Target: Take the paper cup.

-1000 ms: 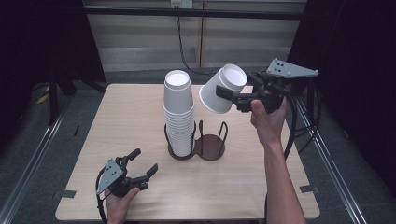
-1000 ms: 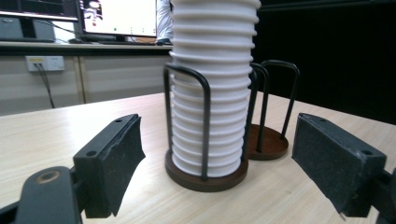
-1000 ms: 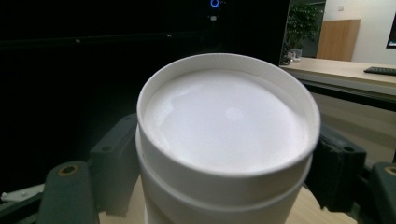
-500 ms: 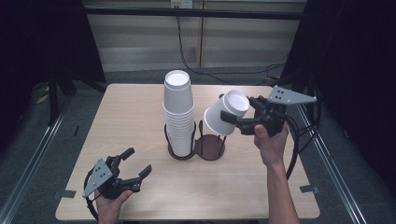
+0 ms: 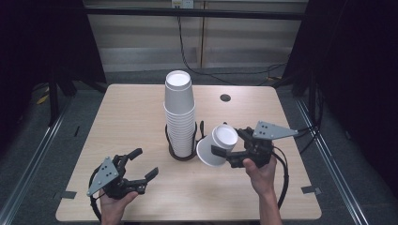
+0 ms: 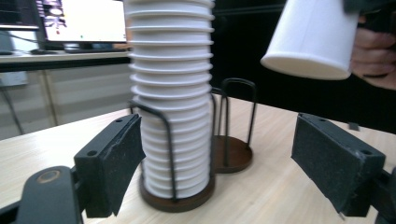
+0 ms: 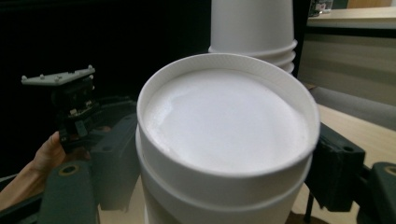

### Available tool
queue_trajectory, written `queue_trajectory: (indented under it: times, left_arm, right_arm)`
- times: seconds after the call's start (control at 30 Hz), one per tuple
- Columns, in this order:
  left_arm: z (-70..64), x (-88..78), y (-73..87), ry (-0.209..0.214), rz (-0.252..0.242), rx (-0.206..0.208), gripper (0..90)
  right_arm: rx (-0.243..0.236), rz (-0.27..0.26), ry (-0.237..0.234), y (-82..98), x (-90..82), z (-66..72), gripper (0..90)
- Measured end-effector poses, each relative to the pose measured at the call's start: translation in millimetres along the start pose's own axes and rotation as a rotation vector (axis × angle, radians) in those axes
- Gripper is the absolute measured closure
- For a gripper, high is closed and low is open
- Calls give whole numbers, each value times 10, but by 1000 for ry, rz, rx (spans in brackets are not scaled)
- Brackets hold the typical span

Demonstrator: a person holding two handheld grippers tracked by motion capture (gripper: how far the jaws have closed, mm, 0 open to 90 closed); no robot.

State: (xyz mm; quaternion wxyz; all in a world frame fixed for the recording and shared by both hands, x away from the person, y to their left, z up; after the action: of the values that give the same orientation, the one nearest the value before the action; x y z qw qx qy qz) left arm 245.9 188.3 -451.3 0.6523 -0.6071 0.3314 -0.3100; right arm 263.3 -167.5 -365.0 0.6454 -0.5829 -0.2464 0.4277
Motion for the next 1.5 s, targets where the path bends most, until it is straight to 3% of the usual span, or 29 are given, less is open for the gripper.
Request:
queue_trajectory:
  times: [0.13,0.23,0.53,0.83,1.23,1.5]
  left_arm:
    - [-104,152,0,69,18,12,157]
    - [-185,243,9,131,11,-8,157]
    - [-361,454,-28,219,19,22,155]
    - [-499,643,69,299,61,46,154]
    - [-530,812,137,330,77,40,113]
    - [-529,841,153,338,82,38,130]
  right_arm:
    - [17,-1,-25,164,53,68,228]
    - [27,22,-41,267,128,92,229]
    - [30,56,-77,428,296,163,229]
    - [52,58,-110,544,376,206,230]
    - [65,68,-141,637,504,233,230]
    - [73,62,-135,667,507,220,228]
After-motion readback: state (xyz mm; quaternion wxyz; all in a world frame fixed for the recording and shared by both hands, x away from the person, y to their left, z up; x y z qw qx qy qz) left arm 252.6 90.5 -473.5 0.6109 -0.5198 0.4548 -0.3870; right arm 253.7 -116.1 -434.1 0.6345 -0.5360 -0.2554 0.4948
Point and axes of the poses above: each handheld gripper's, and its own axes: x roughly forward along the jaws, y roughly out of its underside, z roughly to its left, the point moved 2 cm from there along x, roughly forward along the jaws, and after that the axes turned 3 degrees about x, right-handed, at the moved point
